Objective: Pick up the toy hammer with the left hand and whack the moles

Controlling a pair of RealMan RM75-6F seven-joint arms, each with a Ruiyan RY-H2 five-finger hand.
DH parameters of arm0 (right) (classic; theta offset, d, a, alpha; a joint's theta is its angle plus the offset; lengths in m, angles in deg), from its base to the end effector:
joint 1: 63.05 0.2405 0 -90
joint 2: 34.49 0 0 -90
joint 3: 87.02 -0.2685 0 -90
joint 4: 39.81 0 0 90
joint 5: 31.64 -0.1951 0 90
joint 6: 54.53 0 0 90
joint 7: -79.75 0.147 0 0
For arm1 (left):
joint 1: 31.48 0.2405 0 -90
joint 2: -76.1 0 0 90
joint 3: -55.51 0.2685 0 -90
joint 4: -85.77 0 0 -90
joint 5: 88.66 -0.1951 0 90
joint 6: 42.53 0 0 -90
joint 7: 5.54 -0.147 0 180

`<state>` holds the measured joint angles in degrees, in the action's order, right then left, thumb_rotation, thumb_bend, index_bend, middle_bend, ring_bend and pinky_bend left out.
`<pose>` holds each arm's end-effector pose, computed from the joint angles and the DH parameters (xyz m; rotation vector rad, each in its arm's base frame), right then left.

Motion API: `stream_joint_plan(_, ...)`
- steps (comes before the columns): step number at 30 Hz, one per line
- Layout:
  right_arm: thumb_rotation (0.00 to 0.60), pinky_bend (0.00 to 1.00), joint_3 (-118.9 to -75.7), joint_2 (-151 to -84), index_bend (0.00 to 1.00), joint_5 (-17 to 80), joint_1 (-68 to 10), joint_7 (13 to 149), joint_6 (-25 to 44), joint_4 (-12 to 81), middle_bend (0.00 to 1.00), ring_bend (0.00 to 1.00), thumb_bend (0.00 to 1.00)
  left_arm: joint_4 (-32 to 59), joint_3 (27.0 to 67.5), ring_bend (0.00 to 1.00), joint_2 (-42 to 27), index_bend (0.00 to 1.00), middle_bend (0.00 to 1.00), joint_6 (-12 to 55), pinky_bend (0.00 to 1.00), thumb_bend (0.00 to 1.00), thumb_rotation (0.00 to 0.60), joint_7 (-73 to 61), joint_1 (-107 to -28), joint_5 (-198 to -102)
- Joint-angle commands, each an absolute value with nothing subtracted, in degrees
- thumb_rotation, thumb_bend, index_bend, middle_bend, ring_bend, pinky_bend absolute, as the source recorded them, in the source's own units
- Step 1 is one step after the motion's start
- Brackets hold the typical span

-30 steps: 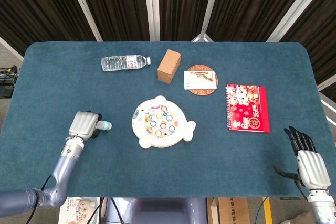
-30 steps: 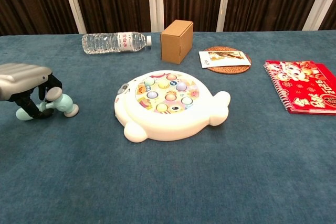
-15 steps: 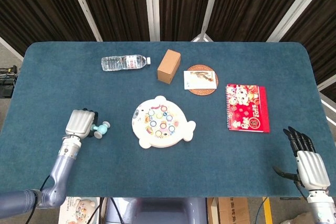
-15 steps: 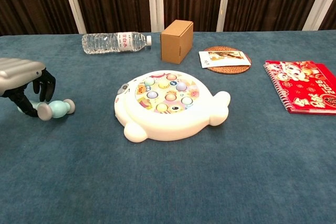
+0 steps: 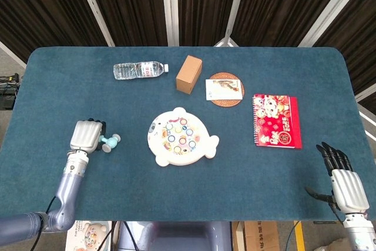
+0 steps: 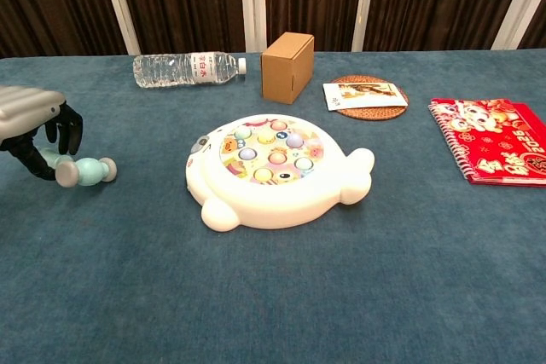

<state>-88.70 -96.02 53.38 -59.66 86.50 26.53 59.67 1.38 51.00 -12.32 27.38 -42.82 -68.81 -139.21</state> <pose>-0.3073 -0.1694 0.1703 1.3360 -1.1469 0.9700 -0.2312 0.3333 0.0243 -1.6277 -0.8121 -0.5867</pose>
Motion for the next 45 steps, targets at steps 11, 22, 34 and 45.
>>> stream_joint_plan(11, 0.600, 0.00, -88.65, -95.99, 0.00, 53.41, -59.63, 86.66, 26.45, 59.67, 0.00, 0.00, 0.16, 2.30, 49.72, 0.37, -13.64, 0.52, 0.46, 27.02, 0.51, 0.44, 0.600, -43.10, -68.09, -138.63)
stream_joint_plan(22, 0.600, 0.00, -88.57, -95.94, 0.00, 53.39, -59.63, 86.60, 26.37, 59.83, 0.00, 0.00, 0.16, 3.22, 48.04, 0.35, -14.62, 0.48, 0.42, 28.05, 0.50, 0.44, 0.600, -42.58, -67.25, -138.39)
stream_joint_plan(34, 0.600, 0.00, -88.48, -95.87, 0.00, 53.25, -59.59, 86.59, 26.14, 60.02, 0.00, 0.00, 0.16, 4.66, 46.55, 0.35, -16.03, 0.47, 0.42, 28.32, 0.50, 0.44, 0.600, -42.98, -67.07, -138.41)
stream_joint_plan(45, 0.600, 0.00, -88.44, -95.78, 0.00, 53.03, -59.53, 86.68, 25.83, 60.11, 0.00, 0.00, 0.16, 5.77, 45.04, 0.35, -17.27, 0.47, 0.42, 27.61, 0.50, 0.44, 0.600, -43.29, -67.58, -137.99)
